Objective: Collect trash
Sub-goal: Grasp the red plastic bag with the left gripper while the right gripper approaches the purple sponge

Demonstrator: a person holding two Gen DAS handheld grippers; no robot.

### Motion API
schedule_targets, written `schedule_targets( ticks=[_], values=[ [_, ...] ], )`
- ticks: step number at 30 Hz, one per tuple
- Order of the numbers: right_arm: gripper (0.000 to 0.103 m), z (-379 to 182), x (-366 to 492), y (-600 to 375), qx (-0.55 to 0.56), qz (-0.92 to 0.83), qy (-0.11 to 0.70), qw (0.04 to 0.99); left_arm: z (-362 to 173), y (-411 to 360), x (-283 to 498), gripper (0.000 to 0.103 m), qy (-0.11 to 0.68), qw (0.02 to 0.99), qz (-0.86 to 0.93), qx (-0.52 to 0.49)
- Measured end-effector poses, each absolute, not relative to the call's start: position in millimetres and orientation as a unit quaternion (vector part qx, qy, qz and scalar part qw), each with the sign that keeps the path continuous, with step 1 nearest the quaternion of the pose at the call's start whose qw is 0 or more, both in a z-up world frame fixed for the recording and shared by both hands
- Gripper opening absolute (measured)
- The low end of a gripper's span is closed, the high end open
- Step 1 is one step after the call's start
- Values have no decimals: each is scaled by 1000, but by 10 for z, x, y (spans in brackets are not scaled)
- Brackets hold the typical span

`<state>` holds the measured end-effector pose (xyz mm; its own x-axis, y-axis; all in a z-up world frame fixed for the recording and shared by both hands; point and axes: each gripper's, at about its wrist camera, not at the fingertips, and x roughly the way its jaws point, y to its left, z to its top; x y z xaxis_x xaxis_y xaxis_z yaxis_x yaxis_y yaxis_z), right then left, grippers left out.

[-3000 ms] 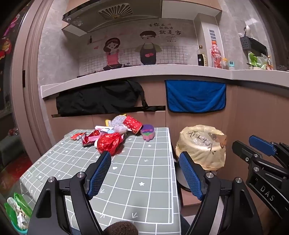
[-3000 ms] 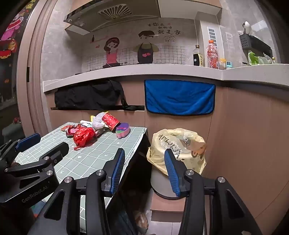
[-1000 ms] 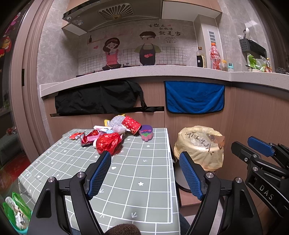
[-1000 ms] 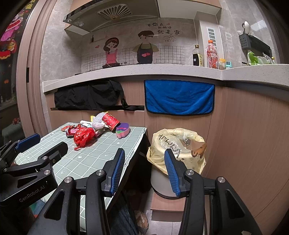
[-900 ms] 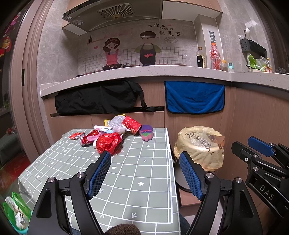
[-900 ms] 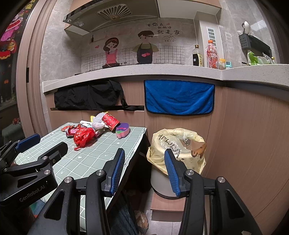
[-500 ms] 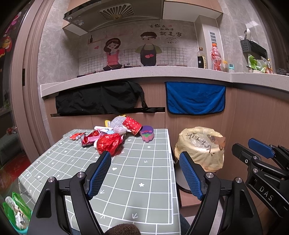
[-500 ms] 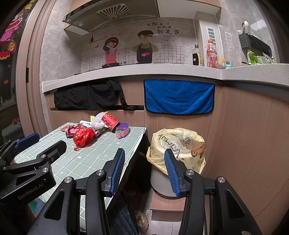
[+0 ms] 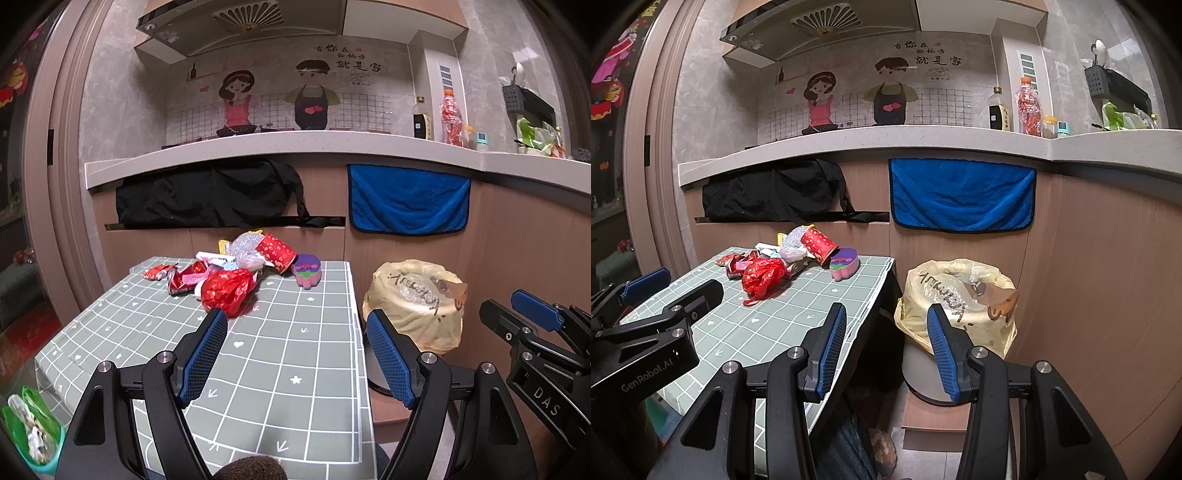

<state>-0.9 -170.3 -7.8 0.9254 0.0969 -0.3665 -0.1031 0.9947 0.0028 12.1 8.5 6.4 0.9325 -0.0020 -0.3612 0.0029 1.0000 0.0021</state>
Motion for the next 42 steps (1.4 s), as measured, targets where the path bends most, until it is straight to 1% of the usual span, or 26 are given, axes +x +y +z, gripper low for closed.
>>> schedule_targets(
  ticks=[5, 8, 11, 15, 20, 24, 28, 31, 34, 38, 42],
  values=[
    [44, 7, 153, -1645, -21, 57, 181, 982, 70, 223, 282, 78, 196, 980, -8, -14],
    [44, 113, 346, -1607, -21, 62, 174, 983, 78, 402, 509, 78, 204, 978, -11, -32],
    [44, 229, 621, -1569, -9, 70, 165, 984, 37, 655, 735, 78, 202, 978, -1, -46],
    [44, 300, 1110, -1391, -5, 86, 167, 982, -113, 1174, 1154, 78, 224, 970, 12, -94],
    [44, 251, 1756, -1085, -1, 132, 192, 972, -329, 1763, 1688, 78, 267, 954, 10, -133],
    [44, 154, 2123, -883, 2, 152, 206, 967, -458, 2036, 2031, 78, 296, 938, -4, -177],
    [42, 8, 2396, -752, -12, 155, 226, 962, -552, 2010, 2417, 78, 302, 938, -2, -170],
    [42, -97, 2537, -721, -21, 157, 236, 959, -670, 1963, 2750, 78, 335, 925, -21, -176],
    [42, -196, 2670, -763, -19, 157, 248, 956, -740, 1881, 3000, 78, 353, 923, -17, -149],
    [42, -349, 2847, -824, -14, 157, 269, 950, -880, 1878, 3222, 77, 385, 911, -10, -144],
    [42, -436, 2977, -868, -10, 157, 279, 947, -999, 1928, 3289, 77, 403, 901, -21, -161]
  ],
)
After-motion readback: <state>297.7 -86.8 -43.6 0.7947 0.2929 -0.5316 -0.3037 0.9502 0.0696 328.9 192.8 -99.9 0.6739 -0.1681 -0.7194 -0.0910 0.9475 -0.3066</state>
